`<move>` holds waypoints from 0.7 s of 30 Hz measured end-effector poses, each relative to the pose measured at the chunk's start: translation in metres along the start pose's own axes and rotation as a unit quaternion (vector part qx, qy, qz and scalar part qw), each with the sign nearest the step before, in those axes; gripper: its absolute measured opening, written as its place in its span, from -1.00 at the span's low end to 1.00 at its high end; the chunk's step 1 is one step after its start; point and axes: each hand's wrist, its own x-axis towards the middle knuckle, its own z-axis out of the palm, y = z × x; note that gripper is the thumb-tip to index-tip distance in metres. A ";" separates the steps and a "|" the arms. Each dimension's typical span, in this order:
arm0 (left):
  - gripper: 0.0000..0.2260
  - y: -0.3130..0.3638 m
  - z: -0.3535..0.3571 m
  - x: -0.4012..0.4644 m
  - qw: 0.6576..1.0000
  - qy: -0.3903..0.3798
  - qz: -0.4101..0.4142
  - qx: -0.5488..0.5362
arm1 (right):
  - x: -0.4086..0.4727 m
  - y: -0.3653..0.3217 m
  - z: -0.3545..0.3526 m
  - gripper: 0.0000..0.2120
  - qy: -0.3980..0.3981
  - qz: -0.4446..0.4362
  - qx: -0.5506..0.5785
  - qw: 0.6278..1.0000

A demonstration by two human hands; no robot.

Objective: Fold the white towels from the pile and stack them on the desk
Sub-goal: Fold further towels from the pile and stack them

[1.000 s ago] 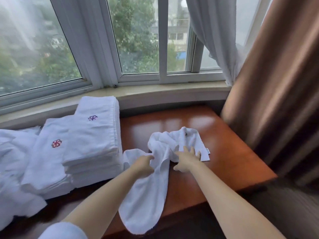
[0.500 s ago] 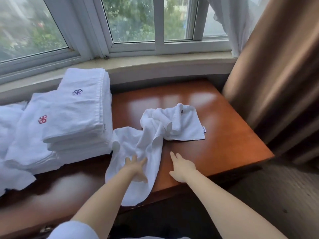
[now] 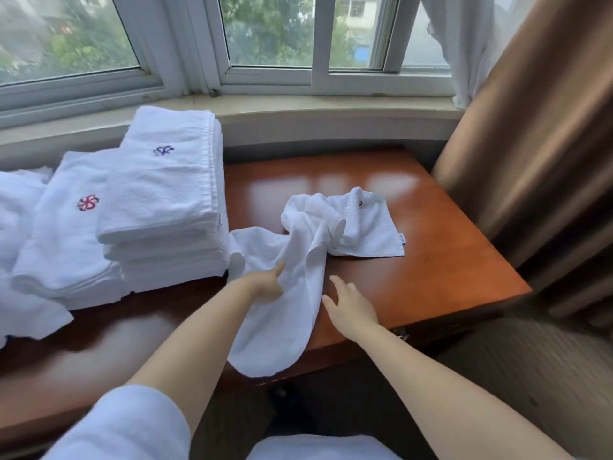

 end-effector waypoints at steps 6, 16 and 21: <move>-0.30 -0.014 0.033 -0.011 0.994 0.108 -0.013 -0.015 | -0.001 -0.033 0.018 -0.55 -0.069 -0.044 -0.080 0.993; -0.63 0.011 0.016 -0.032 0.988 -0.094 -0.050 -0.109 | -0.012 -0.014 0.000 -0.68 -0.029 -0.079 -0.310 0.947; -0.84 0.020 -0.002 -0.010 0.983 0.116 -0.059 -0.131 | -0.007 -0.004 -0.035 -0.72 0.037 -0.016 -0.184 0.982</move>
